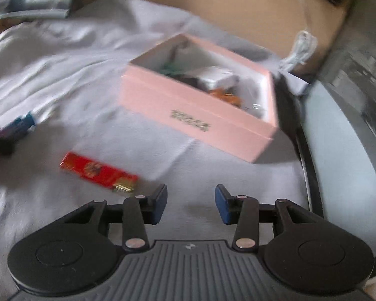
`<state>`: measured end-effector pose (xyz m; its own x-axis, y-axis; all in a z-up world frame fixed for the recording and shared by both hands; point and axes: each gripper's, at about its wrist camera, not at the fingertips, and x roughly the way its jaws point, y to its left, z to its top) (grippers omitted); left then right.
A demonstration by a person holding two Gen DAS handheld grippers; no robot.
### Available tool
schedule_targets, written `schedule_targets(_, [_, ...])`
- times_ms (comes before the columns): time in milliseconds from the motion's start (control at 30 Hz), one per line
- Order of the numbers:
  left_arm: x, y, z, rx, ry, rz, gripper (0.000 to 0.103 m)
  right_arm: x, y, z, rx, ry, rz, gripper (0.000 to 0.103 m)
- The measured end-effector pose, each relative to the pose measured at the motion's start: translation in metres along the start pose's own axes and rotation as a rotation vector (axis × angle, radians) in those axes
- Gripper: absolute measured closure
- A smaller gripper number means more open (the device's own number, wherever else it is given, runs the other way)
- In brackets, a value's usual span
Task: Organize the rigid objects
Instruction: 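Hold the tube with the left tool while the right tool approaches the red lighter, then grasp the red lighter with the right tool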
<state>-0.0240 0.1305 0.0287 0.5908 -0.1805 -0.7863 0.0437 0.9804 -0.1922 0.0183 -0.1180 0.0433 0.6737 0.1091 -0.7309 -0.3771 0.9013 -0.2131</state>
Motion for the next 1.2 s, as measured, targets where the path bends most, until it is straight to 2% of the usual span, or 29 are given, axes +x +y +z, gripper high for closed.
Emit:
schedule_targets(133, [0.000,-0.004,-0.002,0.035,-0.006,0.017,0.075,-0.007,-0.003,-0.003,0.079,0.015,0.131,0.052])
schedule_targets(233, [-0.001,-0.006,-0.005,0.053,-0.019,0.027,0.075,-0.011,0.016,-0.005,0.092,0.010,0.200,0.043])
schedule_targets(300, [-0.001,-0.005,-0.005,0.047,-0.021,0.022,0.075,-0.009,0.032,-0.003,0.094,0.007,0.215,0.042])
schedule_targets(433, [-0.002,-0.001,-0.004,0.016,-0.019,0.004,0.075,-0.003,0.062,0.004,0.079,-0.024,0.174,0.042])
schedule_targets(567, [-0.002,0.000,-0.006,0.025,-0.026,-0.002,0.075,0.008,0.082,0.006,0.052,-0.050,0.047,0.036])
schedule_targets(600, [-0.002,0.001,-0.006,0.031,-0.027,-0.007,0.075,0.010,0.084,0.005,0.052,-0.054,0.018,0.033])
schedule_targets(667, [-0.003,0.003,-0.008,0.033,-0.031,-0.016,0.075,0.012,0.080,0.001,0.097,-0.062,-0.024,0.017])
schedule_targets(800, [-0.004,0.008,-0.009,0.031,-0.036,-0.040,0.075,0.021,0.056,0.000,0.291,-0.012,0.042,0.013])
schedule_targets(1100, [-0.005,0.010,-0.011,0.052,-0.052,-0.064,0.074,0.020,0.070,0.008,0.410,0.020,0.021,0.013])
schedule_targets(1200, [-0.005,0.010,-0.010,0.054,-0.049,-0.063,0.074,0.024,0.074,0.015,0.463,0.035,-0.015,0.013])
